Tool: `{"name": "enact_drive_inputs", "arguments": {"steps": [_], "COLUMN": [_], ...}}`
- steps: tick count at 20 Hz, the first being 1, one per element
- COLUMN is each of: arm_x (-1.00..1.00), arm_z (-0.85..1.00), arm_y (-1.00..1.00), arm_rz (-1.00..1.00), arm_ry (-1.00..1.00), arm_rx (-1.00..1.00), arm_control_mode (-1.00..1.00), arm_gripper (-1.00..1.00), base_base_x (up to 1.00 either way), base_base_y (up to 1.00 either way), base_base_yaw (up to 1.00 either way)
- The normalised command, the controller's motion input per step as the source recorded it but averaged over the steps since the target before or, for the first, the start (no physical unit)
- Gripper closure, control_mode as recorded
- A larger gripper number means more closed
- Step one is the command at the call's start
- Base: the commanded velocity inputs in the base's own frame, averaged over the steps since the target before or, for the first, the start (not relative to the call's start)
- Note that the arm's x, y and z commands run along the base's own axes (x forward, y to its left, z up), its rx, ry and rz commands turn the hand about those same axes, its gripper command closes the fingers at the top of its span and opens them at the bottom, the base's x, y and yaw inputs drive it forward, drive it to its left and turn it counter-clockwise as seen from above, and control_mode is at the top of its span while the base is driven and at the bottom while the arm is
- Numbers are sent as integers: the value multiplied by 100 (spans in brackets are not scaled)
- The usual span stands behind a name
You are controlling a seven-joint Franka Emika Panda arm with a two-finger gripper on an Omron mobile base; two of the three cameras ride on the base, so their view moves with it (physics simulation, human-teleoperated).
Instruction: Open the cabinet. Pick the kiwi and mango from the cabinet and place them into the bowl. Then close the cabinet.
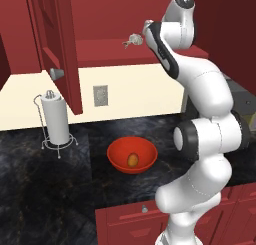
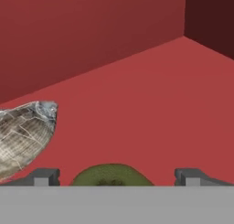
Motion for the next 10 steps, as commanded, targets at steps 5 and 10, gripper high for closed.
{"name": "enact_drive_inputs", "arguments": {"steps": [5, 10], "arm_x": [0, 1], "arm_z": [-30, -31], "arm_y": [0, 12], "arm_rz": [0, 0], "arm_ry": [0, 0], "arm_rx": [5, 5], "arm_control_mode": [-100, -100], "arm_gripper": [-100, 100], "base_base_x": [0, 0], "base_base_y": [0, 0], "base_base_yaw": [0, 0]}}
